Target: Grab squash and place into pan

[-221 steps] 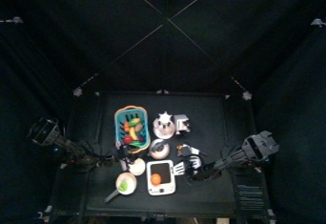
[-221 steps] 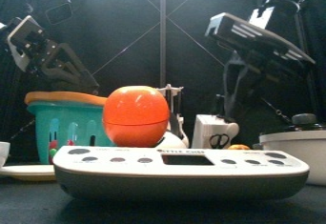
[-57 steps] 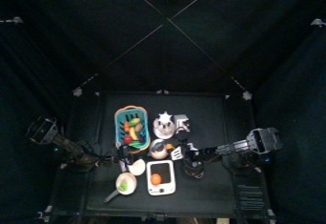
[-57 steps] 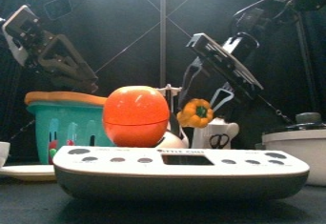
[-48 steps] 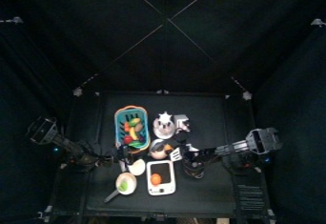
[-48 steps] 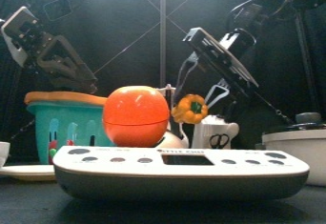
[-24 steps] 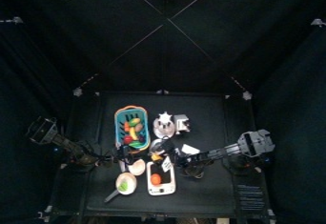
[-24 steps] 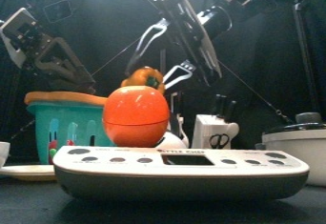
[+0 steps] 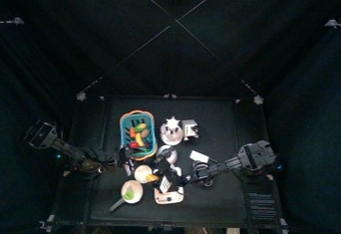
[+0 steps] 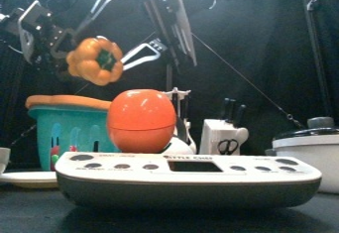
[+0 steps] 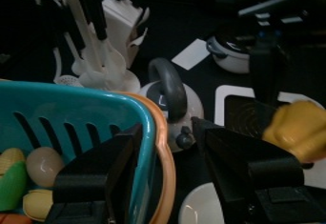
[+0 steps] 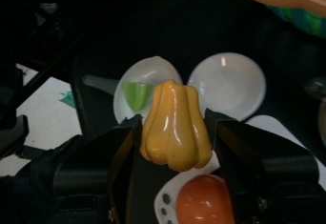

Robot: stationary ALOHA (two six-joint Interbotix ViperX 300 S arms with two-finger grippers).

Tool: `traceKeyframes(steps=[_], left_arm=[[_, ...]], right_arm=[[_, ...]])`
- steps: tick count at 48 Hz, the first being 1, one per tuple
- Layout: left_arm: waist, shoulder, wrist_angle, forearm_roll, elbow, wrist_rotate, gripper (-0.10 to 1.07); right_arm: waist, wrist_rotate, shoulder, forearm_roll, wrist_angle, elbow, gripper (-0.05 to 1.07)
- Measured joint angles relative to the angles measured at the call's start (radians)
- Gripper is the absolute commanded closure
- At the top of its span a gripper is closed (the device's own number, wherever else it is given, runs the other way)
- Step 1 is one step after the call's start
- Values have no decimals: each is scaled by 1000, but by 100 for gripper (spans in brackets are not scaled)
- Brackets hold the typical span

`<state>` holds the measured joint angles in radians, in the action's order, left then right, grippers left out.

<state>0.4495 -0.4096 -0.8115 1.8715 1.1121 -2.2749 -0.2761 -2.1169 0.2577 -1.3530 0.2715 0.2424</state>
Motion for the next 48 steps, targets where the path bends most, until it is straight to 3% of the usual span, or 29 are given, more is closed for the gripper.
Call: traceKeyframes(steps=[29,48], left_arm=[[29,-66,-37,-5,18,-9,14],[31,-66,-34,-12,18,-9,14]], right_arm=[[-2,0,230,-95,-51,-259,43],[-2,0,328,-49,-51,-316,42]])
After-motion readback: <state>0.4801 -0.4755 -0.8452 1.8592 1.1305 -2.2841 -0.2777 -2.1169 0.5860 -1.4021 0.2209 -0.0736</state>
